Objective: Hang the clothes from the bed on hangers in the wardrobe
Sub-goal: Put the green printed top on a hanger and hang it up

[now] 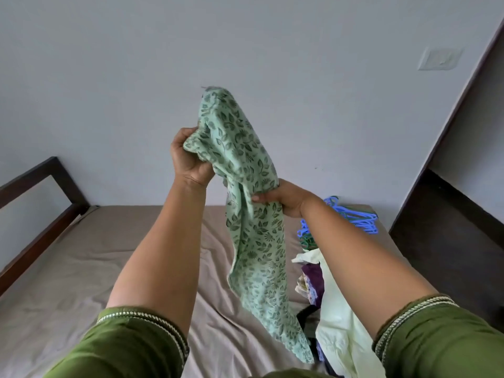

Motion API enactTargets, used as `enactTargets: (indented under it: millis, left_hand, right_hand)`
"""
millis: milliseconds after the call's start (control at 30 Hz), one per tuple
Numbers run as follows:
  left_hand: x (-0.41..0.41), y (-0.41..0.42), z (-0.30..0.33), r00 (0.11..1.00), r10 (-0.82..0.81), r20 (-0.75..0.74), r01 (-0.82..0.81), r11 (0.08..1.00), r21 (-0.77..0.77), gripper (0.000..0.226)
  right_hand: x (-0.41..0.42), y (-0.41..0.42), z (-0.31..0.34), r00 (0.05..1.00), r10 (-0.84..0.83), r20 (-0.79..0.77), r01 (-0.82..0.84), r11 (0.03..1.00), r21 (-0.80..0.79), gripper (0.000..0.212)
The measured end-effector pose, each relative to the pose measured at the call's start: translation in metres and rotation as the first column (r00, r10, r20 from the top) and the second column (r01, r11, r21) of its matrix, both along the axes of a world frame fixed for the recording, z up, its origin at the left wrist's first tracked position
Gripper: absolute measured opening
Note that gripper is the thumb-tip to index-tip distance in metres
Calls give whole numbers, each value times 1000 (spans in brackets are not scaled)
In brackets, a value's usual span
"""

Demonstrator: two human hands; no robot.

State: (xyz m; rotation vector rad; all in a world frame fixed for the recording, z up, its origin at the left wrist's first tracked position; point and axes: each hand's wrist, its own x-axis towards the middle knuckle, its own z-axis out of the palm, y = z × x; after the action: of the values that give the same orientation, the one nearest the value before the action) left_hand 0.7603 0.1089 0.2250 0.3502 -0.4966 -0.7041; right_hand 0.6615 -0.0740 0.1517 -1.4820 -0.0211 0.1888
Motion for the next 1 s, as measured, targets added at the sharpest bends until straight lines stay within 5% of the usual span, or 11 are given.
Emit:
enactTargets:
  millis: [67, 133, 200, 367, 433, 567, 633, 733, 867, 933, 1000]
  left_hand:
    - [6, 1, -23, 973, 71, -220, -84, 995, -46, 65]
    - [4, -2, -60, 912, 251, -325, -169, 951, 259, 88]
    - [-9, -8, -102, 906, 342, -251, -135, 793, 594, 94]
    - [-47, 0, -163, 981, -47, -190, 171, 676, 717, 123]
    - [-48, 7, -165, 991, -131, -16, 94, 620, 779, 106]
    - [-44, 2, -162, 970, -100, 222, -183, 303, 935, 55]
    - [-40, -2, -160, 939, -44, 340, -323, 217, 921, 42]
    - [-37, -3, -149, 918, -41, 395, -383, 175, 907, 65]
    - [-31, -2, -129, 899, -32, 437, -419, 228, 879, 53]
    - [-34, -5, -111, 901, 36, 432, -420, 323, 848, 44]
    - [-33, -10, -95, 943, 85, 321, -319, 506, 802, 45]
  right_hand:
    - [2, 2, 9, 993, -103, -65, 100, 994, -47, 39]
    - [8, 5, 13, 968, -223, -116, 212, 973, -93, 41]
    - [15, 7, 12, 961, -249, -117, 250, 968, -2, 26]
    - [19, -2, -6, 953, -280, -119, 298, 940, 170, 16]
    - [17, -13, -14, 965, -228, -132, 249, 953, 174, 34]
    - [21, -37, -38, 950, -260, -172, 279, 955, 98, 121]
    - [19, -42, -46, 941, -268, -208, 275, 962, 3, 127]
    - [7, -47, -50, 922, -285, -262, 263, 958, -119, 78]
    - [0, -64, -43, 898, -288, -332, 243, 955, -171, 77]
    - [-3, -68, -31, 914, -310, -261, 321, 947, -1, 54]
    - [-8, -70, -25, 921, -363, -142, 390, 863, 320, 55]
